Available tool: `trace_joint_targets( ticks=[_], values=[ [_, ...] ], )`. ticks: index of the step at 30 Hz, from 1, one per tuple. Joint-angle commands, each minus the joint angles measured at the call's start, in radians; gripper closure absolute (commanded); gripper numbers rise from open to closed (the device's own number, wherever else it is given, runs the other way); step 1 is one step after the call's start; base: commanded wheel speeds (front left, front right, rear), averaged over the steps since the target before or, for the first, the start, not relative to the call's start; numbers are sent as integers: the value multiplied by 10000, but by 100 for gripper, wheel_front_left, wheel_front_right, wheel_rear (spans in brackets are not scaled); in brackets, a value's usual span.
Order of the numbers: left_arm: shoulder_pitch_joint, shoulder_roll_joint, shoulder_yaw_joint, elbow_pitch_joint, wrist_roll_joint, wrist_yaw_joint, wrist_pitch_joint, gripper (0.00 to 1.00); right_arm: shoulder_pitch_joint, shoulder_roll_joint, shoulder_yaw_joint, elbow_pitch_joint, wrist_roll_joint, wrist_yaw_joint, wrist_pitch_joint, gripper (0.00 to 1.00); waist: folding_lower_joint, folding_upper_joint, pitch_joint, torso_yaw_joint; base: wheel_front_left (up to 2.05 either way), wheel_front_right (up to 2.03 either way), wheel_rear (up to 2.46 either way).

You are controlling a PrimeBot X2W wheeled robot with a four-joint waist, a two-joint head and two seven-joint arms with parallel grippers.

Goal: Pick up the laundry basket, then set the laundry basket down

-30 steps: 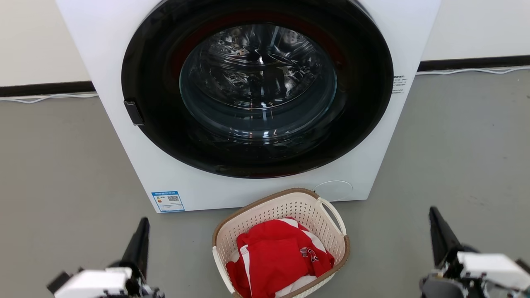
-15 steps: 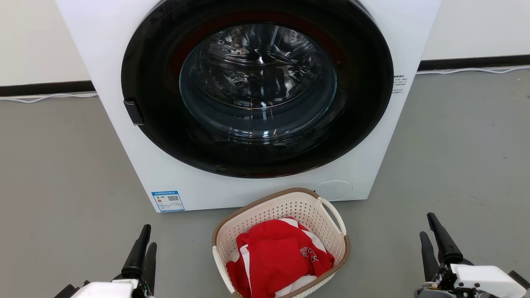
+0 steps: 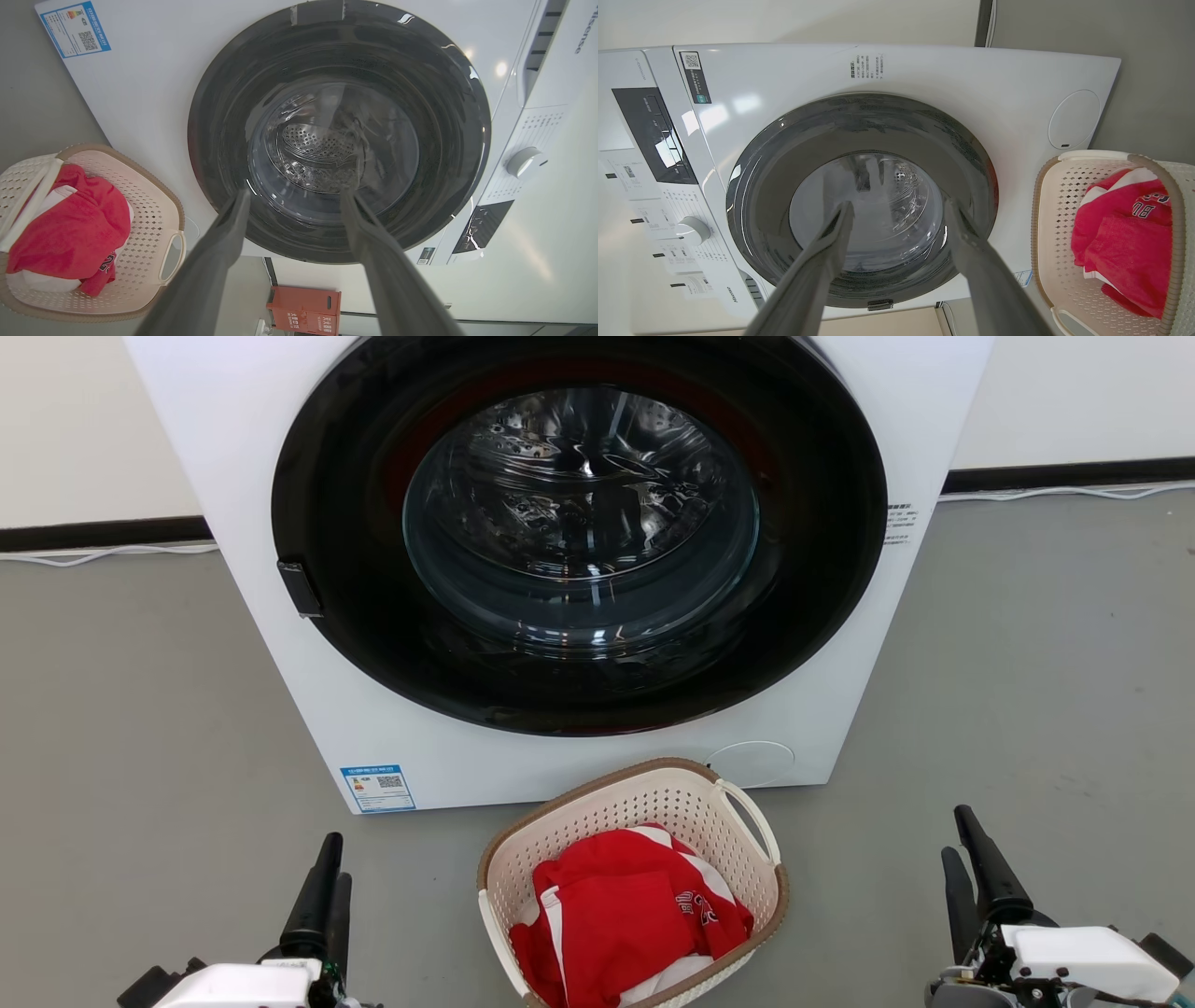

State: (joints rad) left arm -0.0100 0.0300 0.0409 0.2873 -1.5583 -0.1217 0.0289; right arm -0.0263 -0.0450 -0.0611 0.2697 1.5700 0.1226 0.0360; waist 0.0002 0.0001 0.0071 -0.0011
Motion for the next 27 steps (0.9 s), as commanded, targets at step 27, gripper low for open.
trace_joint_targets(
  ticks=[27],
  values=[
    [-623, 106, -244, -780, 3936, -46, -821, 0, -752, -422, 855, -712, -2968, 37, -908, 0, -2, -1, 42, -60, 0, 0, 0]
  ],
)
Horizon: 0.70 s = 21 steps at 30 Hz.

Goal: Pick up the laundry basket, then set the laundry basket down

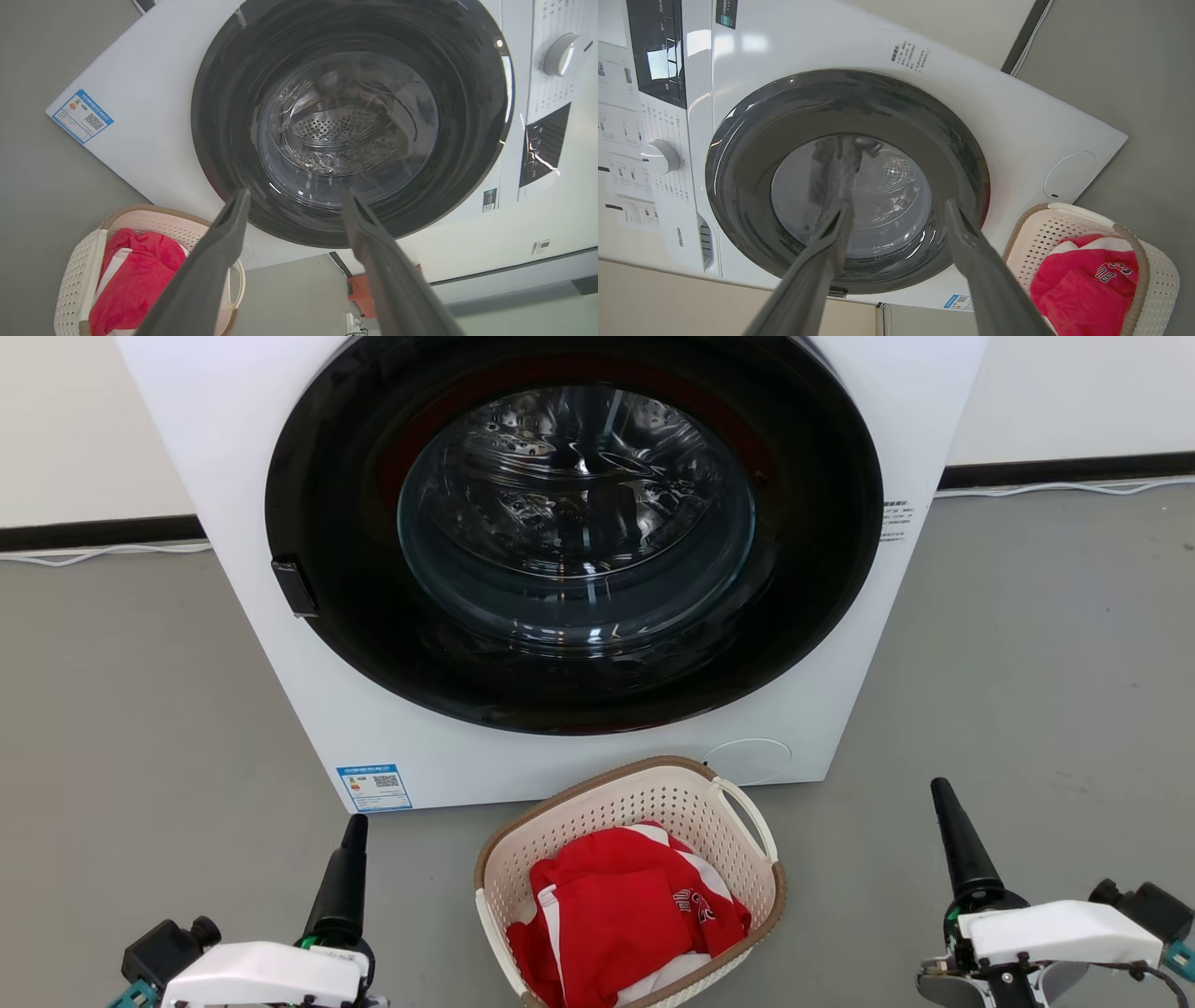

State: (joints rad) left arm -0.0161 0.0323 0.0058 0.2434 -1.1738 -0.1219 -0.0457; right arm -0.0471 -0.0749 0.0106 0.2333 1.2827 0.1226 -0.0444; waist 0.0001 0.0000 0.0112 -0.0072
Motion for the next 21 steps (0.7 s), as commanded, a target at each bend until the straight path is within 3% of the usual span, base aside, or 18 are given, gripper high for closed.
trace_joint_targets(
  ticks=[1, 21],
  values=[
    [-569, 84, 117, -348, 279, -44, -104, 0, -556, -143, 182, -371, -242, 38, -133, 0, -1, 0, 2, 0, 0, 0, 0],
    [-676, 113, 20, -461, 3629, 124, -720, 0, -714, -460, 827, -402, -4314, 51, -745, 0, -1, 0, 19, -44, 0, 0, 0]
  ],
)
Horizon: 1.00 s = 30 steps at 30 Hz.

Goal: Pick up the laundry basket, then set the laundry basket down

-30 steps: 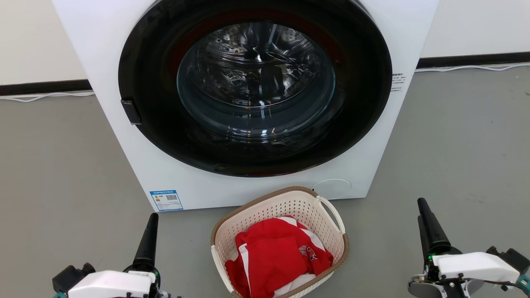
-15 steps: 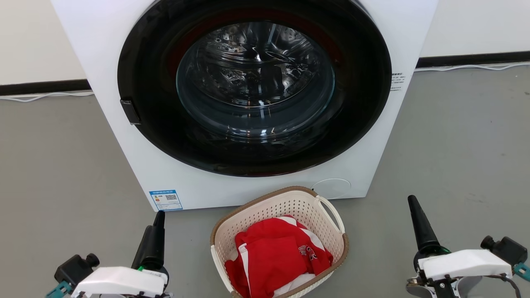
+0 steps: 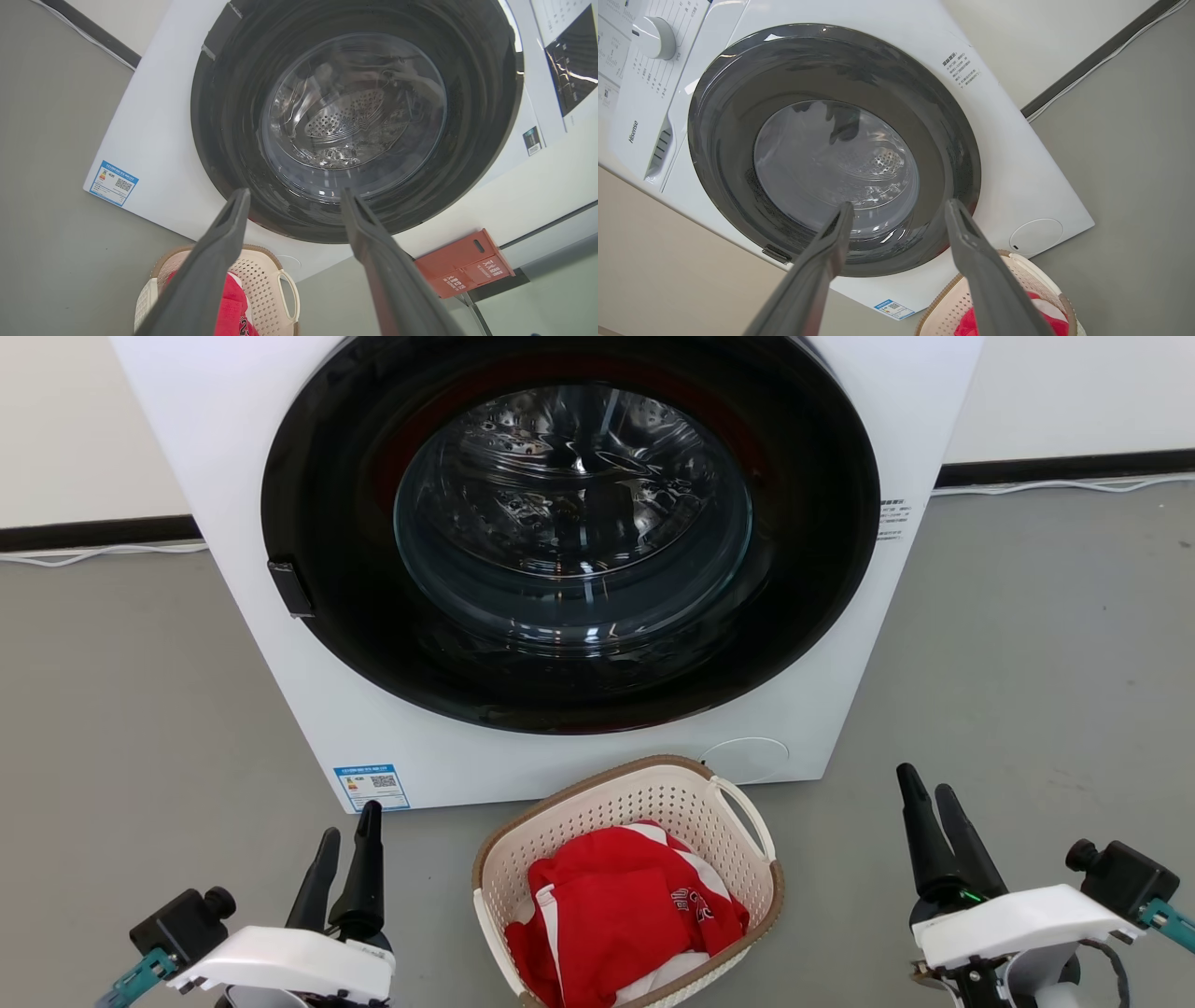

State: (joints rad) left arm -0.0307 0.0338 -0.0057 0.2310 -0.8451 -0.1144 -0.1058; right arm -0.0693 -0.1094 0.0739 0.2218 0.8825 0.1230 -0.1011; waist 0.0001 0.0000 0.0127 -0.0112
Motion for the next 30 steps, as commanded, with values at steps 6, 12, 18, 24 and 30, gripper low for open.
trace_joint_targets(
  ticks=[6, 12, 18, 24, 30],
  values=[
    [-572, 105, 63, -417, 1097, 120, -296, 0, -558, -178, 355, -174, -1052, 50, -352, 0, -1, 0, 19, -25, 0, 0, 0],
    [-593, 112, -11, -465, 1600, 144, -443, 0, -616, -225, 484, -92, -1606, 54, -498, 0, -1, 0, 32, -45, 0, 0, 0],
    [-649, 120, -54, -521, 2219, 177, -618, 0, -693, -254, 595, -7, -2229, 57, -672, 0, -1, 0, 77, -63, 0, 0, 0],
    [-676, 128, -107, -578, 2852, 215, -796, 0, -775, -271, 649, 49, -2933, 61, -848, 0, -1, 0, 113, -89, 0, 0, 0],
    [-724, 136, -193, -624, 3463, 229, -972, 0, -842, -260, 687, 75, -3614, 65, -1022, 0, -1, 0, 169, -110, 0, 0, 0]
  ],
)
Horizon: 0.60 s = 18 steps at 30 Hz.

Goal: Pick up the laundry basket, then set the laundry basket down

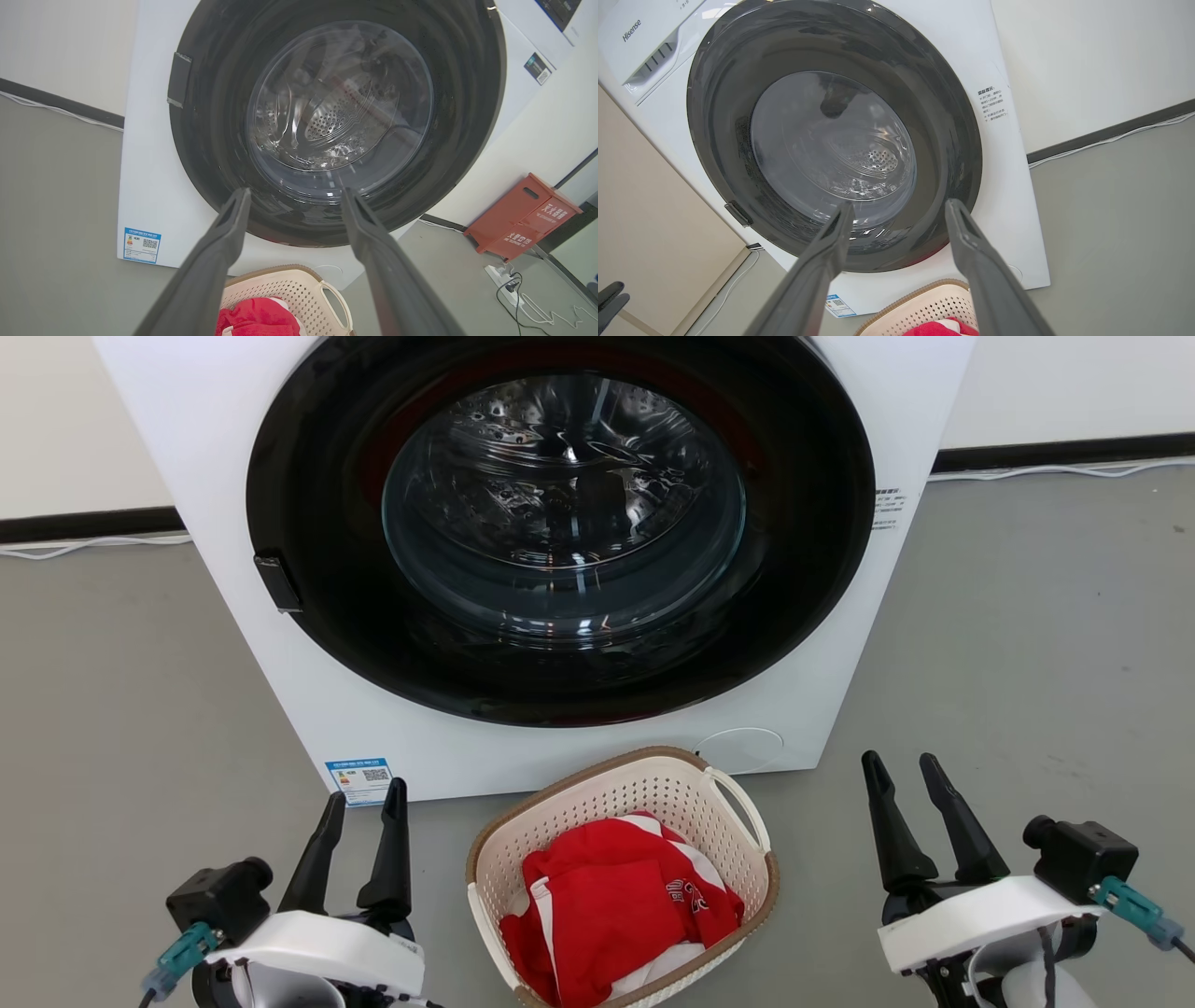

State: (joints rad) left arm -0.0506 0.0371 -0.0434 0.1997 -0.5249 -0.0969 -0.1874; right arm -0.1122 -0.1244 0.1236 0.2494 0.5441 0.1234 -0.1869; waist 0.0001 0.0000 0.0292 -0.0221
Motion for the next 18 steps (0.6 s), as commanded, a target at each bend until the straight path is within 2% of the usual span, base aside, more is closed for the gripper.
trace_joint_targets(
  ticks=[1, 18],
  values=[
    [-535, 105, 174, -323, 366, 56, -184, 0, -423, -113, 201, -196, -337, 61, -194, 0, 0, 0, 13, -4, 0, 0, 0],
    [-632, 128, 34, -533, 2138, 110, -683, 0, -590, -145, 388, -119, -2171, 72, -689, 0, 0, 0, 137, -53, 0, 0, 0]
  ],
)
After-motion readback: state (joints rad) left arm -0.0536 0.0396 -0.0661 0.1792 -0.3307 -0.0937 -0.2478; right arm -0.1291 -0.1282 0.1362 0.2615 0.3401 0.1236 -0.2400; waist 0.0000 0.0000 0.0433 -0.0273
